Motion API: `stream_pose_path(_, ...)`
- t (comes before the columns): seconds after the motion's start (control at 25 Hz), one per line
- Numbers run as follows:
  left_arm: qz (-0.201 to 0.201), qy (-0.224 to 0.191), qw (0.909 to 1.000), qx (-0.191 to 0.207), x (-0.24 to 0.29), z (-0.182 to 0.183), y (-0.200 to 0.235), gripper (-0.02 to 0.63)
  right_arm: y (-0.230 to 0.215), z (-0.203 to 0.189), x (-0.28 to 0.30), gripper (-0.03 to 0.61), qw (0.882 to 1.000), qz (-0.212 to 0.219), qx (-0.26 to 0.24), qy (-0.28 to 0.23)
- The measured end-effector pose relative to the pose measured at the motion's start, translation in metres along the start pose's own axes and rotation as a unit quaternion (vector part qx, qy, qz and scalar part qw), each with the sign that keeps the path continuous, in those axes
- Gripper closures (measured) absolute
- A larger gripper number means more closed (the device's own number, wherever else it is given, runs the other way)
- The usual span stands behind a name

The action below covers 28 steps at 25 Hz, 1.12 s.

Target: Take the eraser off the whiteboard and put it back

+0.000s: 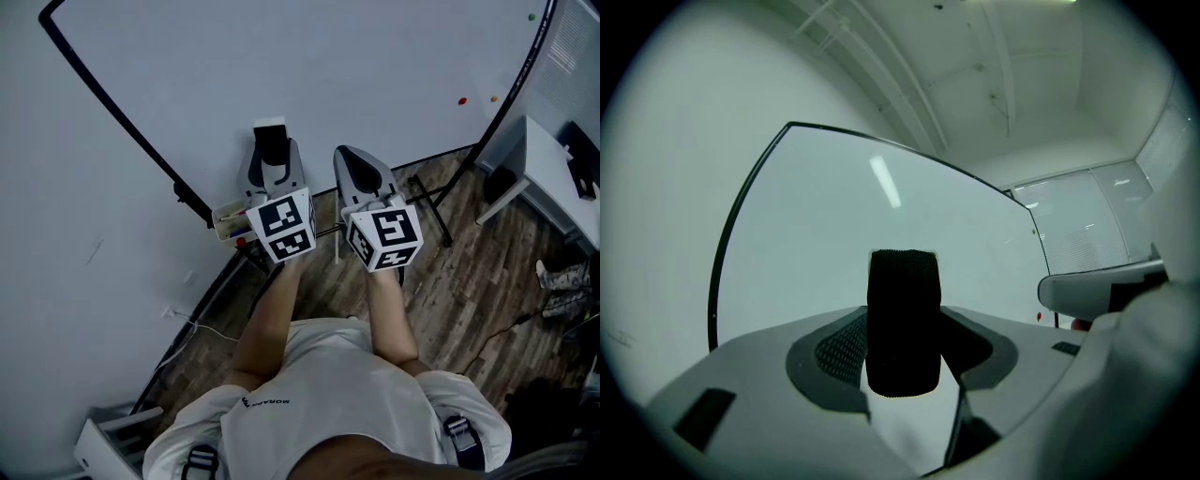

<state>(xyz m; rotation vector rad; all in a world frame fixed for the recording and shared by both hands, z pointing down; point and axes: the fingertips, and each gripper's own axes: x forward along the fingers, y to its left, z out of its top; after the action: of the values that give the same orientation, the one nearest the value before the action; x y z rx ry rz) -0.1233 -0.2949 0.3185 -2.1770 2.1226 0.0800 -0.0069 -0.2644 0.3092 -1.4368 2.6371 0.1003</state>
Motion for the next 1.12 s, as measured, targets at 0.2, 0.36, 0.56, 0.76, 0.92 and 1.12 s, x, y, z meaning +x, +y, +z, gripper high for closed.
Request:
stream_pose_path(0.2, -0.005, -0.008, 0.9999, 0.004, -0.006, 0.001, 0.000, 0.390, 0.002, -0.002, 0.002, 0.565, 1.000, 0.001, 0.002, -0.001)
stream_pose_path(0.36, -0.014, -0.014, 0.9998, 0.005, -0.011, 0.003, -0.004, 0.390, 0.001, -0.004, 0.004, 0.565, 1.000, -0.003, 0.002, 0.002)
stream_pose_path(0.56, -0.021, -0.019, 0.9996, 0.003, -0.014, 0.006, -0.005, 0.390, 0.001, -0.006, 0.006, 0.565, 1.000, -0.003, 0.001, 0.005)
stream_pose_path(0.76, -0.024, -0.019, 0.9995, 0.006, -0.017, 0.006, -0.006, 0.390, 0.002, -0.005, 0.006, 0.565, 1.000, -0.002, 0.000, 0.005)
stream_pose_path(0.92, -0.032, -0.022, 0.9992, 0.008, -0.022, 0.005, -0.009, 0.390, 0.003, -0.005, 0.005, 0.565, 1.000, -0.001, 0.000, 0.005)
stream_pose_path(1.12, -0.036, -0.026, 0.9990, 0.012, -0.028, 0.010, -0.011, 0.390, 0.003, -0.004, 0.004, 0.565, 1.000, -0.001, 0.000, 0.005)
